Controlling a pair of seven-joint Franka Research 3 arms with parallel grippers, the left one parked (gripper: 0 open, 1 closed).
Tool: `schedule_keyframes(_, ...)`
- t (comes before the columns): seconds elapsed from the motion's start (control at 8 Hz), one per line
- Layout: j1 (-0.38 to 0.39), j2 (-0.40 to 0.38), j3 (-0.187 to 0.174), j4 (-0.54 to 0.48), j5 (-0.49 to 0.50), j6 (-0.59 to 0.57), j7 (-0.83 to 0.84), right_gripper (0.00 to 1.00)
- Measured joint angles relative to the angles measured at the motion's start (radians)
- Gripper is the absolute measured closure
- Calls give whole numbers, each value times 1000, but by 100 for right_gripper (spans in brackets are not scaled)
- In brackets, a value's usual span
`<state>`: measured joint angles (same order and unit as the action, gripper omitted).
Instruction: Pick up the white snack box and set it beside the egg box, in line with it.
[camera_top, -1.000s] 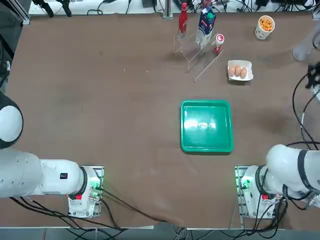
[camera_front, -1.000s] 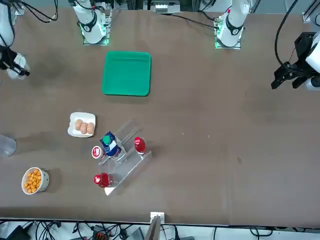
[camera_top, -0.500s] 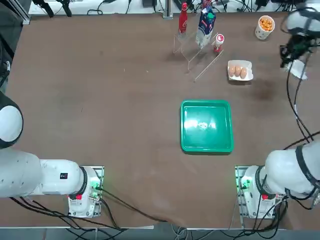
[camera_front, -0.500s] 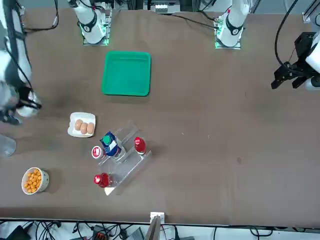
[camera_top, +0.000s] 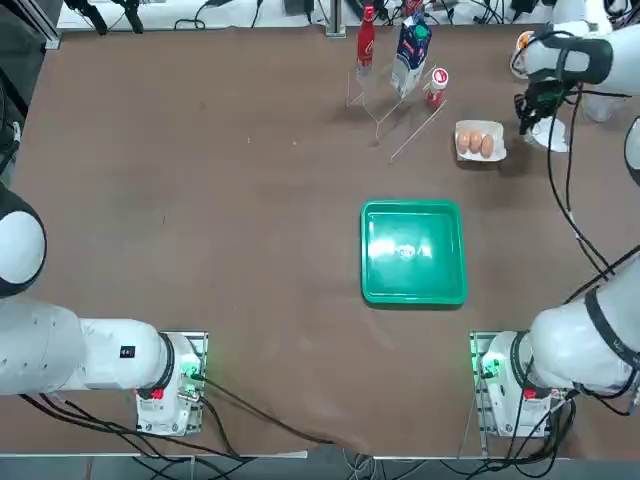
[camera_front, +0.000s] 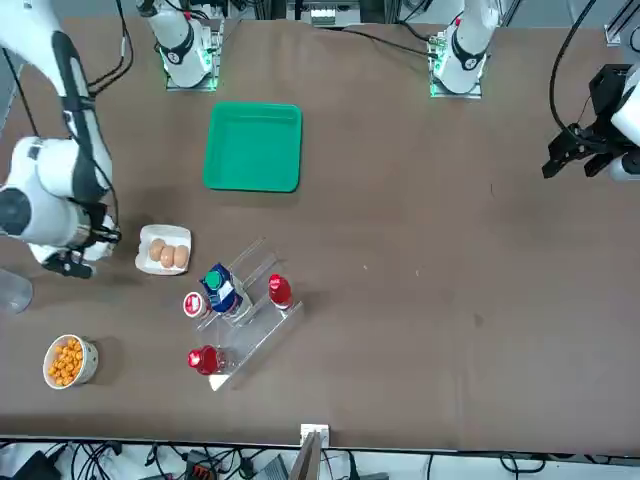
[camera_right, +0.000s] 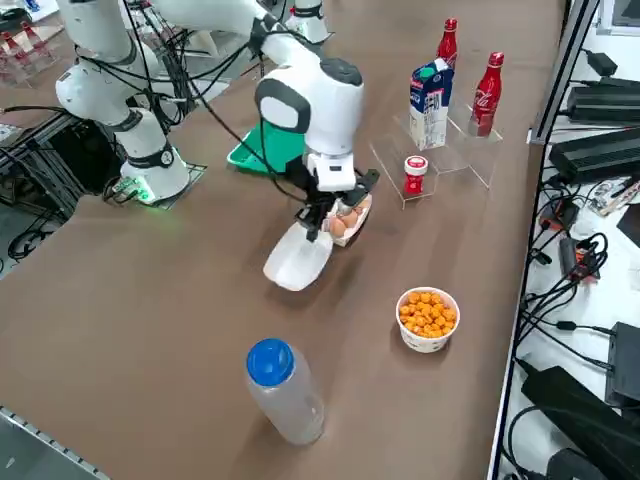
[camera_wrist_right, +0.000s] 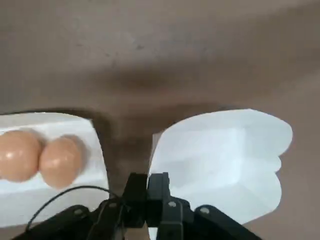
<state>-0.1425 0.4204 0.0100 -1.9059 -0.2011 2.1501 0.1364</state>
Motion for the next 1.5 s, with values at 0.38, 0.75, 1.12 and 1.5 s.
schedule_keyframes(0.38,0,24,-16,-49,-26,96,6,98)
schedule_keyframes(0.75,-3,33,-29,-54,-63,118,11,98)
schedule_keyframes(1.12,-3,52,-29,-69,-64,138,15,98)
schedule_keyframes(1.5,-3,65,-29,-78,-64,153,16,98)
